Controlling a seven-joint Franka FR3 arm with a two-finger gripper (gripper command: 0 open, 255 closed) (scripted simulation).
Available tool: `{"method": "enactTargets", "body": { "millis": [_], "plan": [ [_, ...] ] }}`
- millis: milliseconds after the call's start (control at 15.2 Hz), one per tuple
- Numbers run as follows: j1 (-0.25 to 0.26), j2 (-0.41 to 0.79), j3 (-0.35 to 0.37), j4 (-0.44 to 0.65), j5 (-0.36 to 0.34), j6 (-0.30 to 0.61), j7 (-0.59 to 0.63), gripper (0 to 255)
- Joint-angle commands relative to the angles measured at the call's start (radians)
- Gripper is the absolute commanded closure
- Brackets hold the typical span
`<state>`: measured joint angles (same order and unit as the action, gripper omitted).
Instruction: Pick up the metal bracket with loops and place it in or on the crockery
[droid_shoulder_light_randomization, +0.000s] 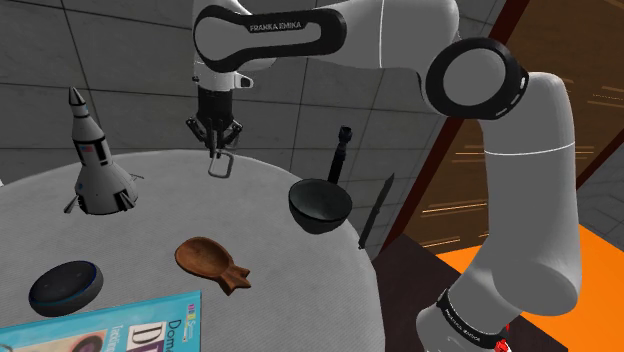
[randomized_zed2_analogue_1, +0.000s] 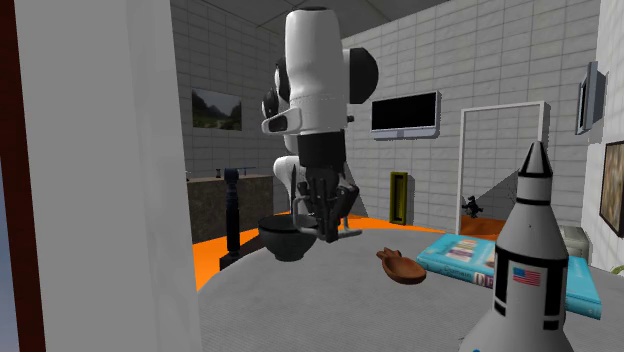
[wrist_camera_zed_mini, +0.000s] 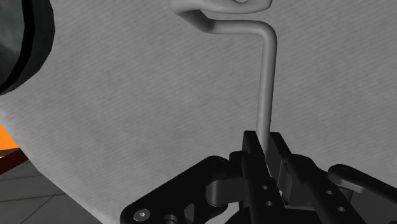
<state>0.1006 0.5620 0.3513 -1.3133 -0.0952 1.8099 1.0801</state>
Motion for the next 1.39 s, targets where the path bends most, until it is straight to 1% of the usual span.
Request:
{"method": "enactTargets", "body": {
  "millis": [0,264,462,726,990,1320],
  "plan": [
    [0.001,-0.006,0.001,0.019,0.002,-0.025,0.001,255],
    [0.005,-0.008,0.003,0.068,0.003,-0.076,0.002,255],
    [-0.056,-0.158,0.013,-0.167,0.044,0.012,-0.031,255],
    [-0.118,-0.331,0.016,-0.416,0.103,0.094,-0.090,255],
    [-0.162,-0.490,0.005,-0.625,0.163,0.148,-0.161,255],
    [-0.194,-0.678,-0.027,-0.849,0.228,0.186,-0.259,255]
  ]
}}
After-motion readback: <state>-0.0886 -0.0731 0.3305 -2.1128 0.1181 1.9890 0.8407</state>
